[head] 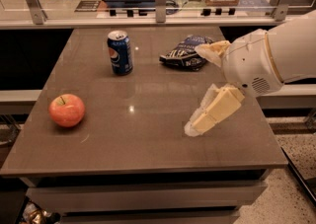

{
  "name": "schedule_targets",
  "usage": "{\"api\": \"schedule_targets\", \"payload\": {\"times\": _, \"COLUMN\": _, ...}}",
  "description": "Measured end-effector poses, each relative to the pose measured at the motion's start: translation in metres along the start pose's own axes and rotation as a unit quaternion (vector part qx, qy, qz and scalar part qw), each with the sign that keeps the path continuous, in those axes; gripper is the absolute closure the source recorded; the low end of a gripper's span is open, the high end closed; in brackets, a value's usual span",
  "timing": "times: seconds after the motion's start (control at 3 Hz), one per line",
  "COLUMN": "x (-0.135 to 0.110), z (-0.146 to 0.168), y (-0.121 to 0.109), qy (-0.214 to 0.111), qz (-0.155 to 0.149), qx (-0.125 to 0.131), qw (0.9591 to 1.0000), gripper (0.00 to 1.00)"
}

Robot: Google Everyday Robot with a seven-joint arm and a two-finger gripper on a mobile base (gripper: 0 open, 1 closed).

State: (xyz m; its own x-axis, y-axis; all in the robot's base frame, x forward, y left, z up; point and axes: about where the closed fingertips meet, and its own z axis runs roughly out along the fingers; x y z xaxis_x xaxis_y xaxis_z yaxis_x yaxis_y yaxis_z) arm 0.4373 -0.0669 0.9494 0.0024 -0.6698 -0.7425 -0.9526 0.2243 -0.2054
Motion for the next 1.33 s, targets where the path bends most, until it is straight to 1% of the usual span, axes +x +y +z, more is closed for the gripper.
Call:
{"api": "schedule_targets", "payload": {"times": 0.33, "x": 0.0, "z": 0.0, "y": 0.0, "qy": 0.0, "qz": 0.0, "qx": 0.0, "qw": 1.0, "gripper": 0.0}}
{"api": "schedule_targets", "payload": {"times": 0.67, "x": -0.006, "z": 0.032, "y": -0.012, "qy": -0.001, "qz": -0.004, "qx": 0.0, "qw": 1.0, "gripper": 0.0}}
{"api": "schedule_targets", "payload": {"times": 1.0, "x": -0.018, "z": 0.083, "y": -0.021, "qy": -0.003, "qz": -0.01, "qx": 0.006, "qw": 0.9999, "gripper": 0.0}}
{"api": "schedule_targets", "payload": {"times": 1.33, "x": -0.011, "z": 0.136, "y": -0.094, "qy": -0.007, "qz": 0.018, "qx": 0.055, "qw": 0.9983, "gripper": 0.0}}
